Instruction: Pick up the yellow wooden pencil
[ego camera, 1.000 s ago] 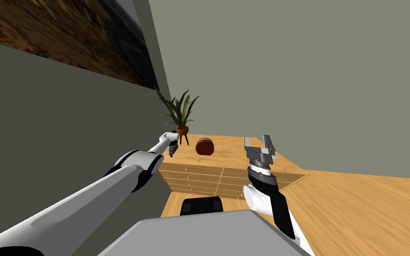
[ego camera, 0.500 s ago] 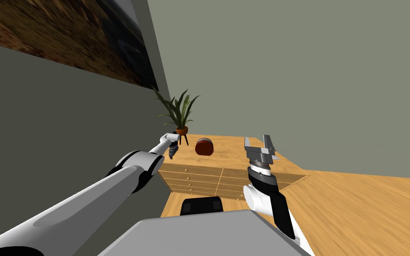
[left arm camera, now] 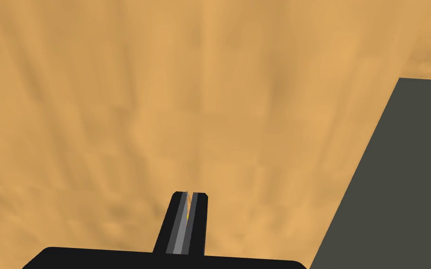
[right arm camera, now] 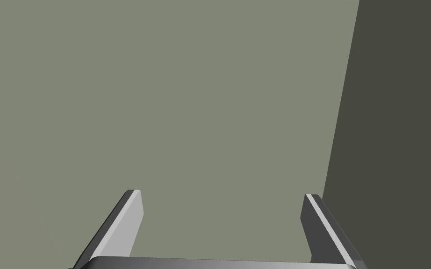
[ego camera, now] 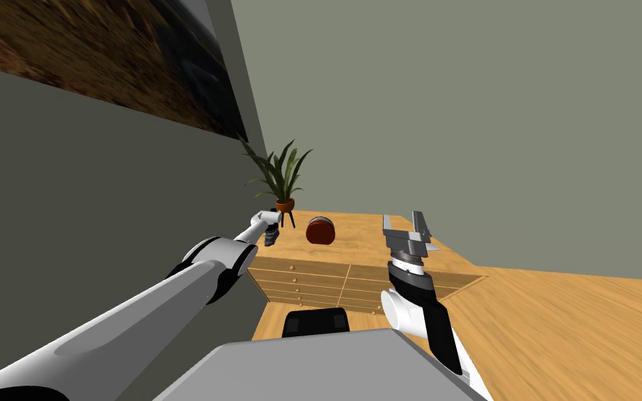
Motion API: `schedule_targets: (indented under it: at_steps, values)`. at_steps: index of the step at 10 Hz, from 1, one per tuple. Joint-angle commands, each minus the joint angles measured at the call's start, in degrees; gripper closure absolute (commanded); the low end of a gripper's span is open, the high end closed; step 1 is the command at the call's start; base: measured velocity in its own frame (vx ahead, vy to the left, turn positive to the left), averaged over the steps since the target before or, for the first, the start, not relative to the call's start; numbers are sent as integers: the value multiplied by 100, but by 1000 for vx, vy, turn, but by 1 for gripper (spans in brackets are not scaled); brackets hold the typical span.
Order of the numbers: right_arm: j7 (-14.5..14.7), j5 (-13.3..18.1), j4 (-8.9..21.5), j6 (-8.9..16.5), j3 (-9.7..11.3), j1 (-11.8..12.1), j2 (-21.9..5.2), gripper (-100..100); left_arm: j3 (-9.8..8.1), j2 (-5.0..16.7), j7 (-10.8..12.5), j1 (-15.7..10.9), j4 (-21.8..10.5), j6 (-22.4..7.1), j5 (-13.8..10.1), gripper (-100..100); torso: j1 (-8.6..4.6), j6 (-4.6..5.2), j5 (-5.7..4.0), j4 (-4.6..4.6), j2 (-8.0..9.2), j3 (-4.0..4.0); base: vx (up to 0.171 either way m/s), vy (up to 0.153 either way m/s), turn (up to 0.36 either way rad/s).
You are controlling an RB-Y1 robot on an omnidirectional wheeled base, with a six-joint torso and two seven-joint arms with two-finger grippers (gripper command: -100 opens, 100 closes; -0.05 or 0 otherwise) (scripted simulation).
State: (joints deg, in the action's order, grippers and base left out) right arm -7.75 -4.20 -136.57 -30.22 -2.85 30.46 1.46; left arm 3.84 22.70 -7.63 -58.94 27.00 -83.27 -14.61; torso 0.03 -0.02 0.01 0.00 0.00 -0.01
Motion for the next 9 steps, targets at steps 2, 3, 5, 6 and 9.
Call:
schedule_targets:
  at_steps: [2,3,5,6,9]
  values:
    - [0,0,0,0,0,0,0,0,-1,1,1,-4,3,4,0,100,0,-2,0,-1,3,1,0,0,0]
    - [0,0,0,0,0,0,0,0,-1,1,2,-3,2,3,0,100,0,-2,0,-1,4,1,0,0,0]
    - [0,0,0,0,0,0,0,0,7,41,0,-89,91,-167,-26,100,0,-2,0,-1,4,2,-12,-5,4]
    - [0,0,0,0,0,0,0,0,11,68,-5,-154,120,-262,-42,100,-5,-2,-2,3,12,7,-35,-17,9]
    - [0,0,0,0,0,0,0,0,11,60,-25,-198,4,-183,-39,0,-5,-4,-1,1,12,7,-10,-6,0]
